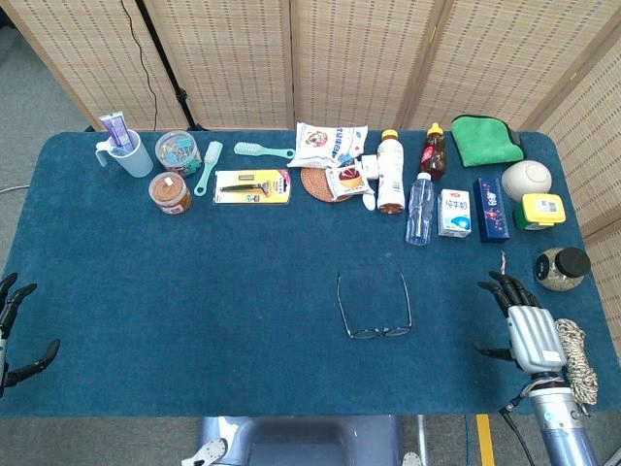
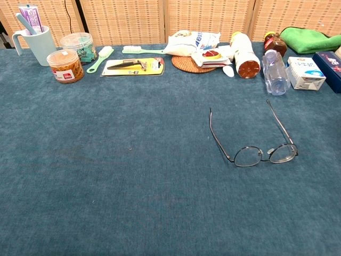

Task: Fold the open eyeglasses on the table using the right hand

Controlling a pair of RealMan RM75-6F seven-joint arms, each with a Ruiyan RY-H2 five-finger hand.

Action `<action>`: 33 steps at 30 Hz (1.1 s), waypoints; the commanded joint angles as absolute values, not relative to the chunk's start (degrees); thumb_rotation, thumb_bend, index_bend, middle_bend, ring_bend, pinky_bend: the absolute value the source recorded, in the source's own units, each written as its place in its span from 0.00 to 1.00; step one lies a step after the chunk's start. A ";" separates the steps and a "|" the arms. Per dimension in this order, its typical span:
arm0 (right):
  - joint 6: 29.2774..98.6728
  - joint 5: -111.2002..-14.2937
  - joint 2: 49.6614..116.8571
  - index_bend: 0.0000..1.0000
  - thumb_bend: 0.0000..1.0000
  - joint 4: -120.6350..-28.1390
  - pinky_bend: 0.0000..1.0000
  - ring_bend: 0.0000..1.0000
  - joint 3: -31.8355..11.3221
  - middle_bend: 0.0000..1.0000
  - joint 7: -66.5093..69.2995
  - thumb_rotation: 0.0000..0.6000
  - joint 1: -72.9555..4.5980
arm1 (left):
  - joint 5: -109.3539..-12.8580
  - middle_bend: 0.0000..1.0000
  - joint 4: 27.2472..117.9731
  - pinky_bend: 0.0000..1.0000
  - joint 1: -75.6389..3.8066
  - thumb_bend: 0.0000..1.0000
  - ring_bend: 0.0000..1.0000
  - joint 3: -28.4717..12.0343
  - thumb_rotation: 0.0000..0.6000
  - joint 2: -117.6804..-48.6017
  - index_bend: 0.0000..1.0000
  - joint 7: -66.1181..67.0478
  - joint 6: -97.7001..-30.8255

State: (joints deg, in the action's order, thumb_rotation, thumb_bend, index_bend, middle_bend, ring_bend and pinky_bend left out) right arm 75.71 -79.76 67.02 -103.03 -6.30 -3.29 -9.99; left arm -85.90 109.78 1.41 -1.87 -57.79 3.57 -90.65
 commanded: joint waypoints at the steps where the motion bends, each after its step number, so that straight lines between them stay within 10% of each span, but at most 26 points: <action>1: 74.31 -79.17 68.00 0.19 0.01 -103.56 0.16 0.08 -6.60 0.08 -3.23 1.00 -11.18 | -85.70 0.05 109.69 0.00 1.43 0.25 0.02 -1.91 0.90 -57.79 0.16 3.53 -90.64; 33: 66.93 -71.15 82.49 0.00 0.00 -94.04 0.00 0.00 -7.52 0.00 -12.26 1.00 -19.07 | -83.91 0.05 107.74 0.00 0.94 0.26 0.02 -2.98 0.90 -56.20 0.16 0.84 -90.15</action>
